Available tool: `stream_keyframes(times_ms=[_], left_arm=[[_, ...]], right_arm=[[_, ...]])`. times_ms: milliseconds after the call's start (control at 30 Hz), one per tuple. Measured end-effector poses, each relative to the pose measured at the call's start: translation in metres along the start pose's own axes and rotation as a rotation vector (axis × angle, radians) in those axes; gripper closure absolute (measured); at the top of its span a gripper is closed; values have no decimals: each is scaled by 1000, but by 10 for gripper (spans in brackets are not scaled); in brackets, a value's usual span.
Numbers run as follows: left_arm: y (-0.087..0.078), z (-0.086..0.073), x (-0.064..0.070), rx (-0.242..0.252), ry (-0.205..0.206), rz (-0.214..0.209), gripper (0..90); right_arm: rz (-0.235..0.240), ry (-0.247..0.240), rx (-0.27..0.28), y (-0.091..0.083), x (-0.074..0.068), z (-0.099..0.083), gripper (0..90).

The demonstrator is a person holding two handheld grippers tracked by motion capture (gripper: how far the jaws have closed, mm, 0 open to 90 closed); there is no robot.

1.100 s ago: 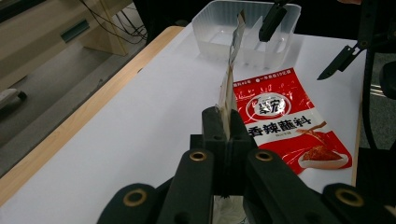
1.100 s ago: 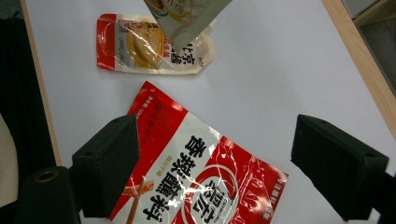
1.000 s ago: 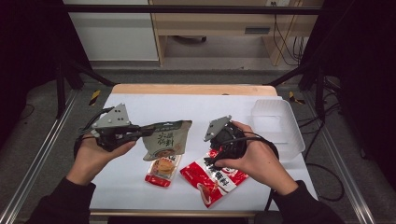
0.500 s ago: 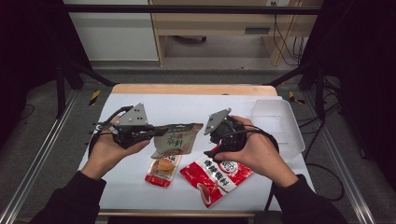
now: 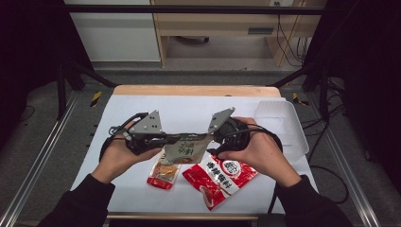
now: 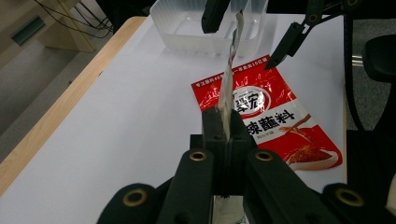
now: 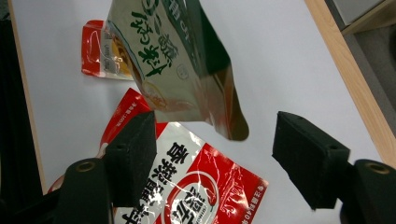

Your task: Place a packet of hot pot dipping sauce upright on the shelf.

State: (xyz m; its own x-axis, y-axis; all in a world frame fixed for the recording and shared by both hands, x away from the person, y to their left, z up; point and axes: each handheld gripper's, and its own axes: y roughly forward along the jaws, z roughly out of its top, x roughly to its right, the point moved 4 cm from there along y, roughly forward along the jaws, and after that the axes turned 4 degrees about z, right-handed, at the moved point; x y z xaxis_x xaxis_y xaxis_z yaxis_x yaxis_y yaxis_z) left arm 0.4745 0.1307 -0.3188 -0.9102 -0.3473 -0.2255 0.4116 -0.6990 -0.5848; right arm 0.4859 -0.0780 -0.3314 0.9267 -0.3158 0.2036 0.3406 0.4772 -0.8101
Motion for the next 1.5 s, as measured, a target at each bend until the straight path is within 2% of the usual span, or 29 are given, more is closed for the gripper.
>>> stream_keyframes(times_ms=[67,267,367,600,767,833,900,1367,1500], left_arm=[[2,1,2,0,1,-7,900],[8,5,9,-2,17,-26,900],[10,7,12,-7,35,-35,900],[15,9,18,-8,42,-51,900],[17,9,20,-12,46,-54,900],[18,9,19,-16,49,-52,900],[18,9,19,-15,49,-52,900],[21,8,20,-30,55,-58,900],[23,9,20,-35,57,-61,900]], right_arm=[[5,-2,4,0,-2,2,365],[29,-10,-13,2,-7,5,401],[28,-24,-33,6,-9,5,403],[27,-41,-29,8,-9,6,416],[33,-53,-33,7,-10,6,485],[40,-72,-39,7,-10,6,513],[38,-67,-47,8,-10,6,514],[88,-71,-52,15,-10,5,724],[102,-87,-50,14,-11,4,799]])
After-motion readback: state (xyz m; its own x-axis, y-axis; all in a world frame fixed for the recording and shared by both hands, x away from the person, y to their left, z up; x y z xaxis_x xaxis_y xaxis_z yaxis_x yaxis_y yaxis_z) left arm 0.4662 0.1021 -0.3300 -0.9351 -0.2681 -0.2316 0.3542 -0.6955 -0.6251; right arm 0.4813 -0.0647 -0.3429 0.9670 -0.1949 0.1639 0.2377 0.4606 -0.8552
